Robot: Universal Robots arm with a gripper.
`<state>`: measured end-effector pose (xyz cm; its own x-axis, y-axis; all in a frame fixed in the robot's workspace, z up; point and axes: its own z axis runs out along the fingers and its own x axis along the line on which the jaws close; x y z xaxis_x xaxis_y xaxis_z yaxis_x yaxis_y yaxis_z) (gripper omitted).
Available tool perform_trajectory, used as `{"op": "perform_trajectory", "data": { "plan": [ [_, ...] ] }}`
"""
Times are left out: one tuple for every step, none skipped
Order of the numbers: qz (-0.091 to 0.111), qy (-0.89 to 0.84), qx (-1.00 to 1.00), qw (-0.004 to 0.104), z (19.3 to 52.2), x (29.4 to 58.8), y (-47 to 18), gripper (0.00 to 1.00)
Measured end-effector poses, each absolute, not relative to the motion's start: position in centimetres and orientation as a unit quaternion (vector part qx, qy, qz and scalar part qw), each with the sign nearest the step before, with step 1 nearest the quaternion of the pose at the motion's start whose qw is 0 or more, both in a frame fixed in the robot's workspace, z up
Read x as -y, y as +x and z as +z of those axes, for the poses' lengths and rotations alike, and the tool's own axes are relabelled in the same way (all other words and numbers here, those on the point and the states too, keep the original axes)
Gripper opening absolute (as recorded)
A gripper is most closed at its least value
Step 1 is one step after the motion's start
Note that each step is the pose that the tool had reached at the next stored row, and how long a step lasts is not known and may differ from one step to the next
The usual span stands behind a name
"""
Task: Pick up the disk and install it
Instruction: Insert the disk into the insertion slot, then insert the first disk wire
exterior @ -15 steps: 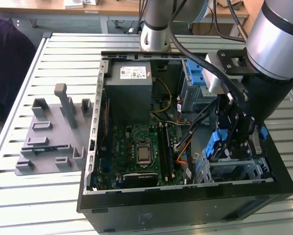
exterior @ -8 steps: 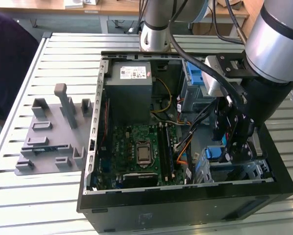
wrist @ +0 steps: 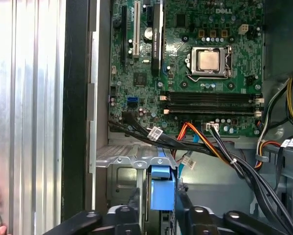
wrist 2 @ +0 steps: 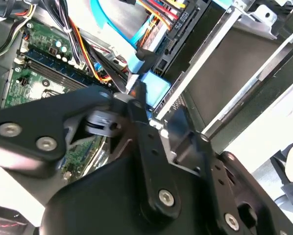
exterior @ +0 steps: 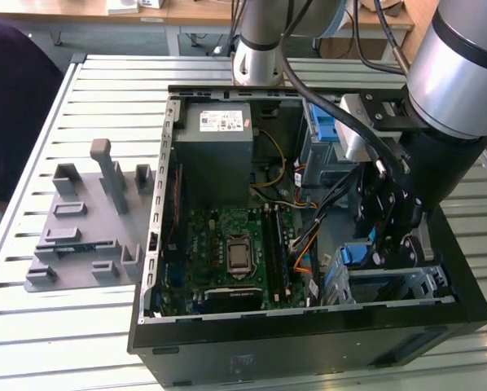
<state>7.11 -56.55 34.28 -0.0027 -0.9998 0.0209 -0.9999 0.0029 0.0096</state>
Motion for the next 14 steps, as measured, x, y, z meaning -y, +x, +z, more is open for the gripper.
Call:
{"op": "perform_trajectory", "data": {
  "plan": [
    [0.004,0.706,0.708,0.011,34.28,56.55,7.11,0.42],
    [0.004,0.706,0.708,0.011,34.27,56.55,7.11,0.36],
    [0.004,0.706,0.708,0.011,34.27,56.55,7.11,0.36],
    [0.004,0.706,0.708,0.011,34.27,56.55,7.11,0.3],
    [0.004,0.706,0.708,0.011,34.27,56.55,7.11,0.24],
    [0.004,0.706,0.708,0.011,34.27,56.55,7.11,0.24],
    [0.004,0.706,0.708,0.011,34.26,56.55,7.11,0.18],
    [0.004,0.706,0.708,0.011,34.26,56.55,7.11,0.13],
    [0.004,0.706,0.708,0.011,34.26,56.55,7.11,0.13],
    [0.004,0.706,0.708,0.011,34.26,56.55,7.11,0.11],
    [0.004,0.706,0.708,0.011,34.26,56.55,7.11,0.11],
    [0.004,0.706,0.708,0.011,34.26,56.55,7.11,0.11],
    [0.004,0.706,0.708,0.011,34.26,56.55,7.11,0.11],
    [0.004,0.706,0.708,0.011,34.24,56.55,7.11,0.11]
  ]
}}
